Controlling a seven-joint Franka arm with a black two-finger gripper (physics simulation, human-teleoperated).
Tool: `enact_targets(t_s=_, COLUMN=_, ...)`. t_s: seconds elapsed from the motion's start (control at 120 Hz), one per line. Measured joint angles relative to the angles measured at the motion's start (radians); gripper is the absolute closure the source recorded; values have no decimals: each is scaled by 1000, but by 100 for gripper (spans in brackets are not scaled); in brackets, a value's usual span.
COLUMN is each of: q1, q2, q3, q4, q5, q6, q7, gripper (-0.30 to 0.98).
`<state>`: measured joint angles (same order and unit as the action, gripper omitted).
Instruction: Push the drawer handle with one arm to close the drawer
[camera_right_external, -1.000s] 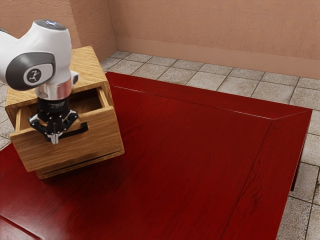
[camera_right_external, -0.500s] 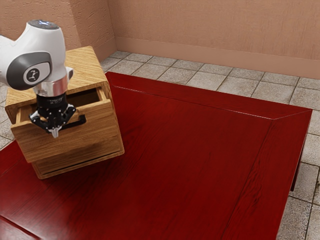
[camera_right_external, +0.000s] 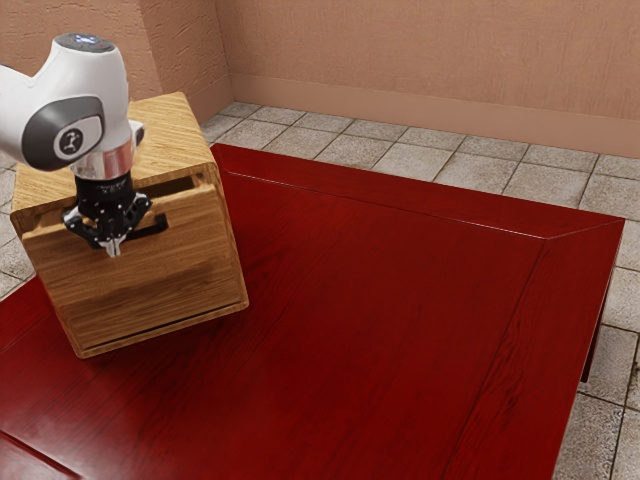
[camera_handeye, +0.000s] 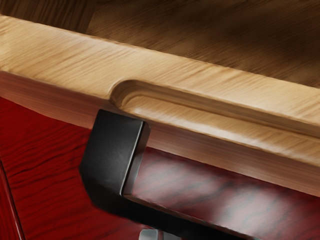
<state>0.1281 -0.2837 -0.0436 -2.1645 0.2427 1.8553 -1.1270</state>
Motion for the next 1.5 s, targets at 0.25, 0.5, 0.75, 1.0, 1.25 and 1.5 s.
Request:
enact_targets(t_s=0.25, q1=42, q2=46, q3=1, q4=32, q5=16, q6=26, q7=26, gripper=79)
enact_targets(t_s=0.5, q1=62, q2=86, q3=1, q4=67, q5=31, q6=50, q7=61, gripper=79)
enact_targets(t_s=0.75, q1=40, q2=105, q3=-5, q4=89, q5=29, q6=58, q7=81, gripper=78)
enact_targets(t_s=1.0, q1=-105, q2=13, q3=-17, q4=146, q5=-52, q6=-111, q7=81, gripper=77)
enact_targets(t_s=1.25, q1=-117, q2=17, q3=-19, q4=340, q5=-131, q6=-271, q7=349, gripper=42)
enact_targets(t_s=1.5, q1=-114, q2=26, q3=-51, q4=382, q5=-133, q6=-356, q7=595, gripper=13)
